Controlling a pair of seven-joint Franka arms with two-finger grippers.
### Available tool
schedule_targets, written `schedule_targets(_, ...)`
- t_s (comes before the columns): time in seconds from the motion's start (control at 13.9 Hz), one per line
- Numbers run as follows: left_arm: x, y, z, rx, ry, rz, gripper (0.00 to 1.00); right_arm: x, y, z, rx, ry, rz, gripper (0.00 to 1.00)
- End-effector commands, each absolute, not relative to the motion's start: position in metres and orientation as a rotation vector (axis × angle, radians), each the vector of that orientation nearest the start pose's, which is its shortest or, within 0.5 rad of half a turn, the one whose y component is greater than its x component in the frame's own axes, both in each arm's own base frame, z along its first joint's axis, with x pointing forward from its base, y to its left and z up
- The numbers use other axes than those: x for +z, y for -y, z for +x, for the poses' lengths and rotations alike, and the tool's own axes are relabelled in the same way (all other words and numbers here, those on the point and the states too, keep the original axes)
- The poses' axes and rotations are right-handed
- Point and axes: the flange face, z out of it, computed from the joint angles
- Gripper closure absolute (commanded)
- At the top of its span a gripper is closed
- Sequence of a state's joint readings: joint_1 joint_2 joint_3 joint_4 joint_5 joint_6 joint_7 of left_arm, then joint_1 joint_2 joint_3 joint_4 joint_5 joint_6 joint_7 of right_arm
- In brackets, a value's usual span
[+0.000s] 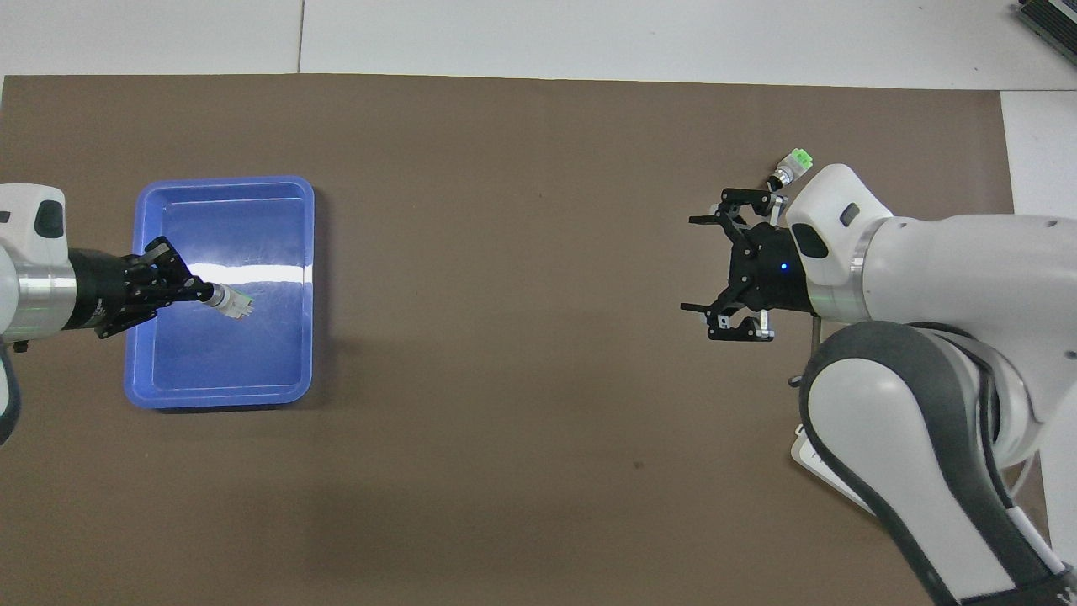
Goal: Turn and place switch with both arms
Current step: 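Move the switch over the tray with the left gripper while the right gripper withdraws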
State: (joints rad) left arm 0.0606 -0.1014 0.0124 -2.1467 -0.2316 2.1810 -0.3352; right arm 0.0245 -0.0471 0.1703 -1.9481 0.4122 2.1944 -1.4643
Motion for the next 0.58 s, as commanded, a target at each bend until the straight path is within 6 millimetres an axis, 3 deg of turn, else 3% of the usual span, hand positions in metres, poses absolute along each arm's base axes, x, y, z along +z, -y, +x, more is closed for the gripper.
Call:
schedule_targets(0.0,0.435,-0.070,0.525,-0.216,0.627,-3.240,1.00,0.558,-0.111,0.570,-0.644,1.837,-2.381,0.00)
schedule_targets(0.22,0.428,-0.096,0.523,-0.218,0.487,-3.250,1.00,0.569,-0.109,0.572,-0.632,1.520,-2.589,0.00)
schedule_targets(0.29,0.429,-0.097,0.525,-0.219,0.477,-3.244,0.70,0.572,-0.108,0.572,-0.616,1.439,-2.651,0.00)
schedule_targets(0.43,0.437,-0.096,0.534,-0.200,0.353,-3.179,0.32,0.576,-0.110,0.572,-0.602,1.246,-2.738,0.00)
schedule_targets(0.5,0.441,-0.093,0.539,-0.180,0.320,-3.171,0.20,0.577,-0.110,0.573,-0.600,1.148,-2.767,0.00)
